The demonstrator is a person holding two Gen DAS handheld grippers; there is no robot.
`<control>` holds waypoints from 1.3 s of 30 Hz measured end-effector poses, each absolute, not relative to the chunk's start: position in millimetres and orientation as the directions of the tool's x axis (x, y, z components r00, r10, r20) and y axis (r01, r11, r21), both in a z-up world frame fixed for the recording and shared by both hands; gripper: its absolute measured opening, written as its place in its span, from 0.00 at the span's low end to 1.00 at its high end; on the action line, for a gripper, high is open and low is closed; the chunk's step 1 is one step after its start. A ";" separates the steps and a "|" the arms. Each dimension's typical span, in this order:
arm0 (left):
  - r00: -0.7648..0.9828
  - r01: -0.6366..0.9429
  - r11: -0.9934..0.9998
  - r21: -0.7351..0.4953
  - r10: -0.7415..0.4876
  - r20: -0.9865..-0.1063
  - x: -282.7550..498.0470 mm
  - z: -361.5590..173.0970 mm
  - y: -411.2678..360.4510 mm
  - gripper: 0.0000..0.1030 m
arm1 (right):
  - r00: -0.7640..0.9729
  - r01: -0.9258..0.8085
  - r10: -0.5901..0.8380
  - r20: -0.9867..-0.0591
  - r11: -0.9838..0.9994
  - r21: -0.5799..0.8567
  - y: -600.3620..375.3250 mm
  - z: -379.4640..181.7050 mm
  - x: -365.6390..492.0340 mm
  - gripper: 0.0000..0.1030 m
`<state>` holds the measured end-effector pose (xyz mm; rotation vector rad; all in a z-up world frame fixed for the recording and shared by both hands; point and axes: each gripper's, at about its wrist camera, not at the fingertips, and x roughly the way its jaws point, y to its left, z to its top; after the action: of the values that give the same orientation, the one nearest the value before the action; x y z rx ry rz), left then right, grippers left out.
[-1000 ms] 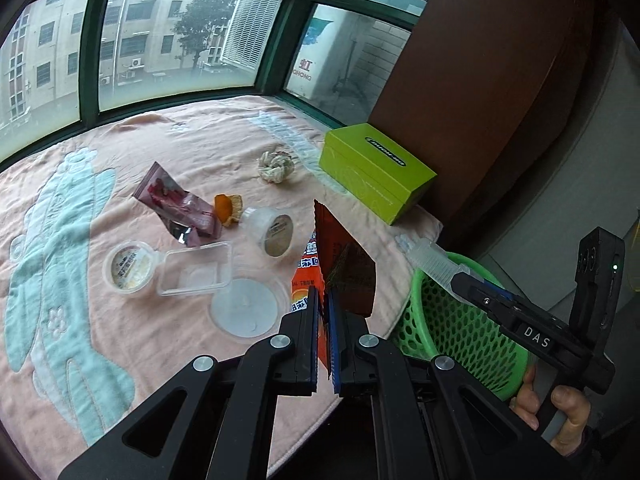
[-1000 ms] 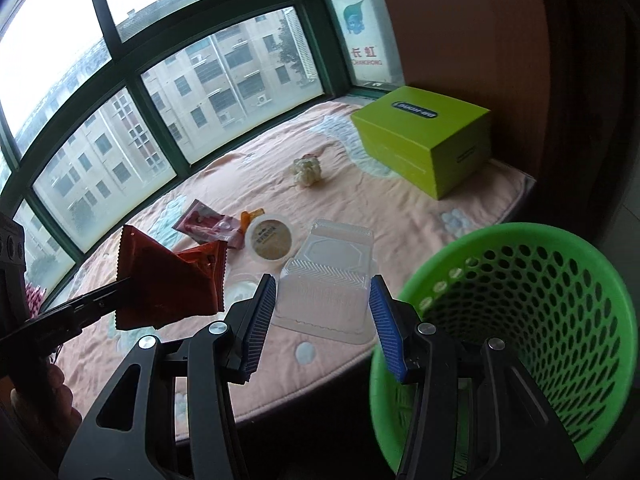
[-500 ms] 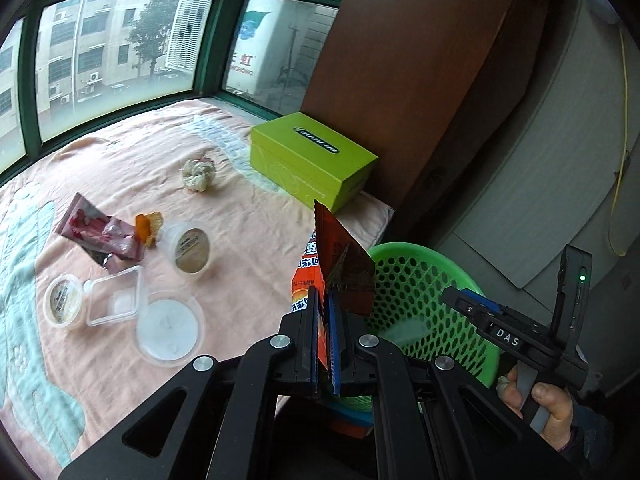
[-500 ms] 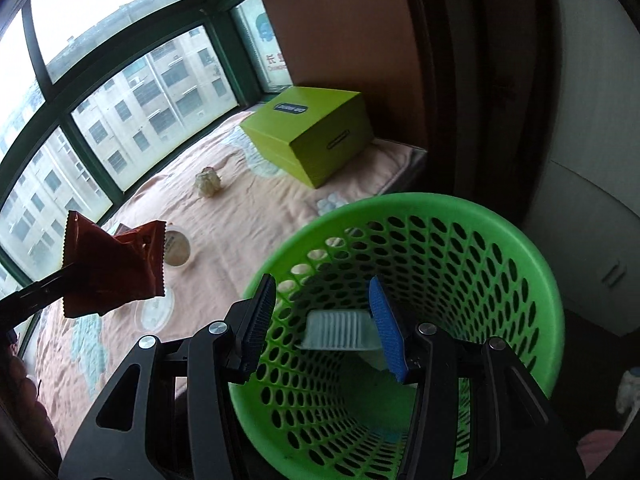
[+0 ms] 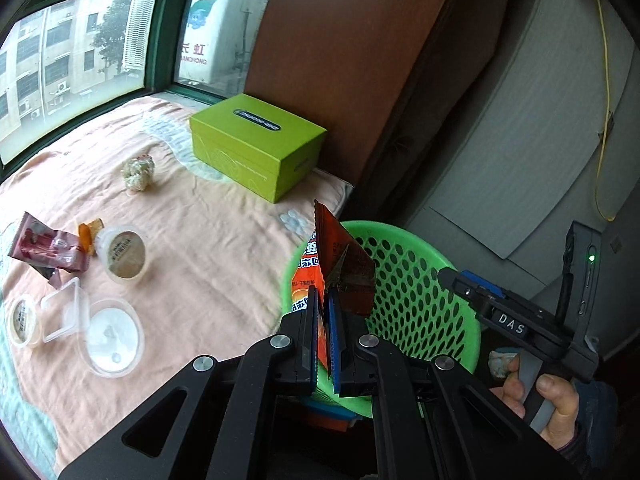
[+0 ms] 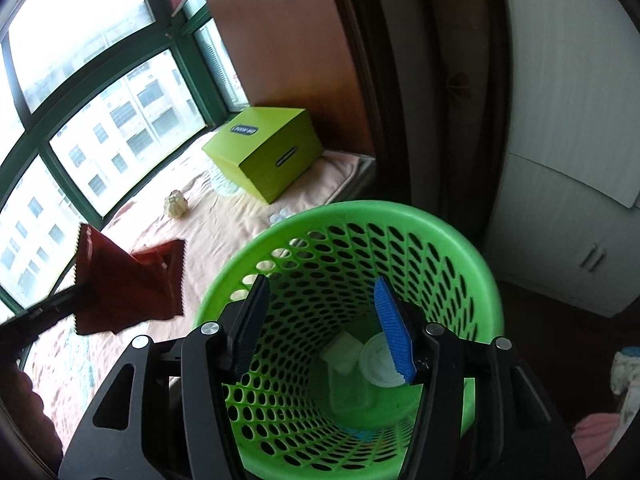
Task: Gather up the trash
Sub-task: 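Carry both items over the green basket and open both grippers, then move both tools back over the table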
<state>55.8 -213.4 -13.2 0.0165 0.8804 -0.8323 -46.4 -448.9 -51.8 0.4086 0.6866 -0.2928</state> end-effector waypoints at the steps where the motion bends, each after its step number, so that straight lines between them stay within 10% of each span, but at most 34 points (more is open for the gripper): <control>1: 0.345 0.653 0.691 -0.310 -0.636 -0.690 54.5 -14.9 -216.8 0.05 | 0.739 0.395 -0.134 -0.661 0.880 0.264 -449.6 -50.5 -47.2 0.54; 19: 0.264 0.695 0.654 -0.300 -0.619 -0.739 35.7 -36.9 -258.5 0.11 | 0.749 0.429 -0.179 -0.638 0.864 0.263 -461.0 -43.6 -67.2 0.61; 26: 0.269 0.698 0.654 -0.292 -0.617 -0.739 31.3 -36.5 -260.1 0.41 | 0.753 0.427 -0.177 -0.634 0.865 0.265 -460.4 -42.6 -69.6 0.63; 39: 0.365 0.628 0.735 -0.255 -0.568 -0.738 44.7 -29.4 -219.6 0.59 | 0.763 0.379 -0.140 -0.632 0.888 0.261 -441.7 -37.8 -57.5 0.67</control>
<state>44.7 -219.6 -29.4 0.0739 0.9171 -0.7699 -57.5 -441.7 -37.8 0.3910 0.6461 -0.2899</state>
